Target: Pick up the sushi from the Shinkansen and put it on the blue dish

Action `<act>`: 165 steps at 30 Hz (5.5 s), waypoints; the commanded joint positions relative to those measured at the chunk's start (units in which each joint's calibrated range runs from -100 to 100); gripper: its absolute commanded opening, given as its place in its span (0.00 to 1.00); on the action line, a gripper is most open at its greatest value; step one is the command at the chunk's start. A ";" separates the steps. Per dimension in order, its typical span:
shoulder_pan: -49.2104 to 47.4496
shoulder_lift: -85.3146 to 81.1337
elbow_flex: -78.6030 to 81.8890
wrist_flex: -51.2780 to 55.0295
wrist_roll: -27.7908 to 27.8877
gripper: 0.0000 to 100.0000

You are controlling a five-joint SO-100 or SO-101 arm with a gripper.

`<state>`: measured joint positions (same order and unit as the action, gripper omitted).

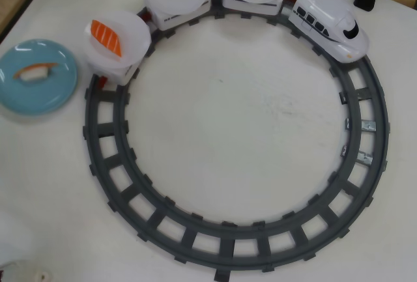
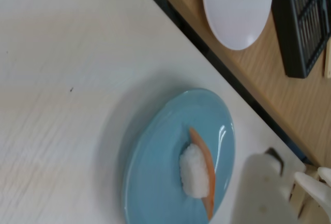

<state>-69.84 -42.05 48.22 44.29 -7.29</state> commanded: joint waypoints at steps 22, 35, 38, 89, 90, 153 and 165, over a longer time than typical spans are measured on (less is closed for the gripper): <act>1.44 -18.63 21.31 -14.09 -0.13 0.24; 1.44 -9.17 16.89 -14.60 -0.13 0.24; 1.44 -7.93 16.17 -14.60 -0.13 0.24; 1.44 -7.60 16.08 -14.60 -0.13 0.24; 1.44 -7.60 16.08 -14.60 -0.13 0.24; 1.79 -7.02 16.08 -15.37 -0.13 0.24; 1.62 -7.02 16.08 -15.37 -0.13 0.24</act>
<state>-68.37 -49.14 68.25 30.25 -7.29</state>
